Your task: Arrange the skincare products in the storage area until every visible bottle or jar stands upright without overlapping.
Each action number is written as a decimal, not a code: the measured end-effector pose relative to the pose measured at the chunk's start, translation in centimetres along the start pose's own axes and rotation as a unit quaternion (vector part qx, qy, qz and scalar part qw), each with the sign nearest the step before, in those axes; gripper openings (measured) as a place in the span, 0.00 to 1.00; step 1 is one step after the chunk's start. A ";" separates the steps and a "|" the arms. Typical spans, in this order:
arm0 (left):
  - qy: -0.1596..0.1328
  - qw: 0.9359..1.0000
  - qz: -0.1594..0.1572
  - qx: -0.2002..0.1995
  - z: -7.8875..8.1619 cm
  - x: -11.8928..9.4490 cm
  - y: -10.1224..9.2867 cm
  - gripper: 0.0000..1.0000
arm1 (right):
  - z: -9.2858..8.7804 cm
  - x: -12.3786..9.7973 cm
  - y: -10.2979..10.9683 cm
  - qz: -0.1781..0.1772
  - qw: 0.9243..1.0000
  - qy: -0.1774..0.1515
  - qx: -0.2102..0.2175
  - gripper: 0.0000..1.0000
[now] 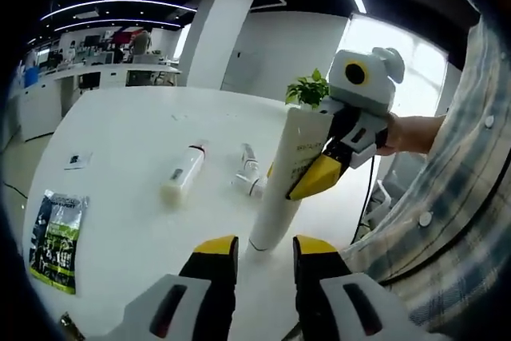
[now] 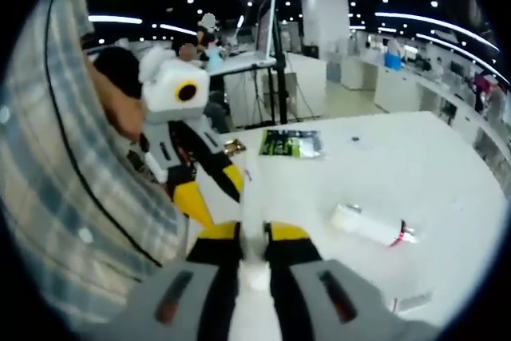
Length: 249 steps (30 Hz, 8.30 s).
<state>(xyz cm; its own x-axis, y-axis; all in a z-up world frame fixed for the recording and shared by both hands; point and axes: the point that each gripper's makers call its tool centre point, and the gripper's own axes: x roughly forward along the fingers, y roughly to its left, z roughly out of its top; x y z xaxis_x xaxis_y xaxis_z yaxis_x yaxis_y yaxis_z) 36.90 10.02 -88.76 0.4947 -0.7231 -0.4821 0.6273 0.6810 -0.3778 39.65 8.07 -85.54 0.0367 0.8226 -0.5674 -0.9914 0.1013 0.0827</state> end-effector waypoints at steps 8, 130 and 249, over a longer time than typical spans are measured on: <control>0.014 1.000 -0.011 0.007 0.1 1.1 -0.6 0.27 | 0.4 -1.5 -1.0 -0.008 1.000 -0.016 0.014 0.11; 0.075 0.993 0.086 0.009 -1.1 -1.5 2.2 0.25 | -2.5 -8.1 -24.4 -0.102 0.993 0.053 -0.011 0.12; 0.085 0.991 0.093 -0.031 -1.7 -2.2 2.7 0.25 | -1.8 -12.0 -26.0 -0.092 0.994 0.050 0.025 0.23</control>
<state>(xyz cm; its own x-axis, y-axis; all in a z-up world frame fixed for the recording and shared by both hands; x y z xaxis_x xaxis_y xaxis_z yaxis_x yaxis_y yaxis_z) 36.50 13.61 -90.09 0.4864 -0.5572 -0.6730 0.4938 0.8108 -0.3144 64.75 -5.39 -82.34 0.2027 0.7282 -0.6547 -0.9612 0.2757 0.0090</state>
